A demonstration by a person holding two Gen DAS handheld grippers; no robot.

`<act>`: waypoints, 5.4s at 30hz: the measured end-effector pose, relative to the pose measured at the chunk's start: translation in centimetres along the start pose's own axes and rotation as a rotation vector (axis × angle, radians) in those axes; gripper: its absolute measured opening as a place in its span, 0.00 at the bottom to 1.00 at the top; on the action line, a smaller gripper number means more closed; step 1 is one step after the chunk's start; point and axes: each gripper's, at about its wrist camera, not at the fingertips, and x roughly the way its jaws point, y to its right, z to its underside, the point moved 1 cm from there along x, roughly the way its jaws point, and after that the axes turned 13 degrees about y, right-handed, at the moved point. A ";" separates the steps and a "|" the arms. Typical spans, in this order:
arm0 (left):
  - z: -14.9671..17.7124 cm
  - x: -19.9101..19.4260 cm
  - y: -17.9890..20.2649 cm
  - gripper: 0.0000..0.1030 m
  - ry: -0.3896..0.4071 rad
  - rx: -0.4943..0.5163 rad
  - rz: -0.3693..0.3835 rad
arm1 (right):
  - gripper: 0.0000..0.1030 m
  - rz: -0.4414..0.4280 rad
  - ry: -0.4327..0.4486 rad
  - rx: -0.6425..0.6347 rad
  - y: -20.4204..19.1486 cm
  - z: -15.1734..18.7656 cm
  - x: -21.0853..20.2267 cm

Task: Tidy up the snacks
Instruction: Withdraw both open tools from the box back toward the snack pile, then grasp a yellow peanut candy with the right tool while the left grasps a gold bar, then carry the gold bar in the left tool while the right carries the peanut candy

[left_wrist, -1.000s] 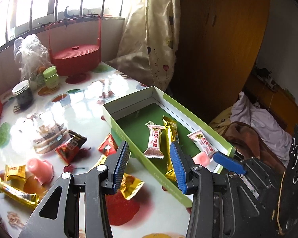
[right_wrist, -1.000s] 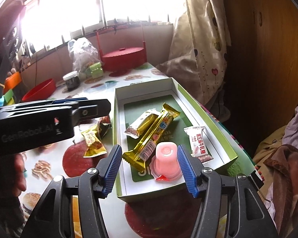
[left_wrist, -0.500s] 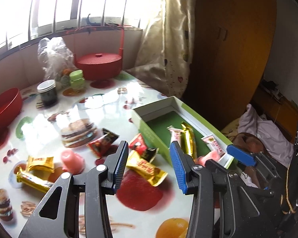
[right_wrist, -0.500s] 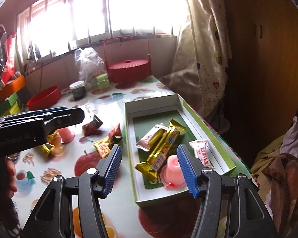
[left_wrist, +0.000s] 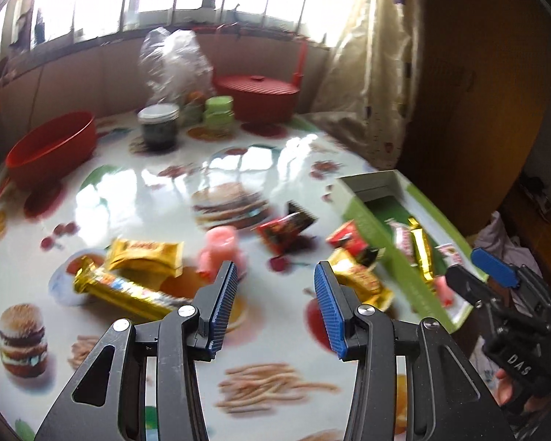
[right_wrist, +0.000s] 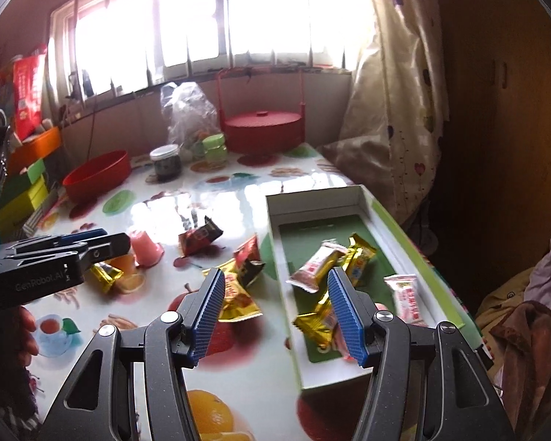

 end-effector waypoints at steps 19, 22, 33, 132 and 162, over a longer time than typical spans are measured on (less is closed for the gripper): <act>3.4 2.0 -5.6 0.44 -0.119 -0.076 -0.135 | 0.57 -0.134 -0.182 -0.151 -5.2 1.3 7.6; 3.6 2.5 -5.4 0.44 -0.139 -0.071 -0.143 | 0.57 -0.139 -0.216 -0.162 -5.4 1.6 8.7; 4.1 2.4 -6.4 0.44 -0.161 -0.060 -0.225 | 0.57 -0.167 -0.304 -0.180 -6.4 2.7 10.5; 2.6 -0.9 -12.3 0.24 -0.060 -0.105 -0.297 | 0.22 -0.219 -0.285 -0.067 -7.4 3.4 8.9; 1.4 -3.5 -6.6 0.24 -0.002 -0.036 -0.203 | 0.22 -0.251 -0.217 -0.032 -7.0 2.0 7.0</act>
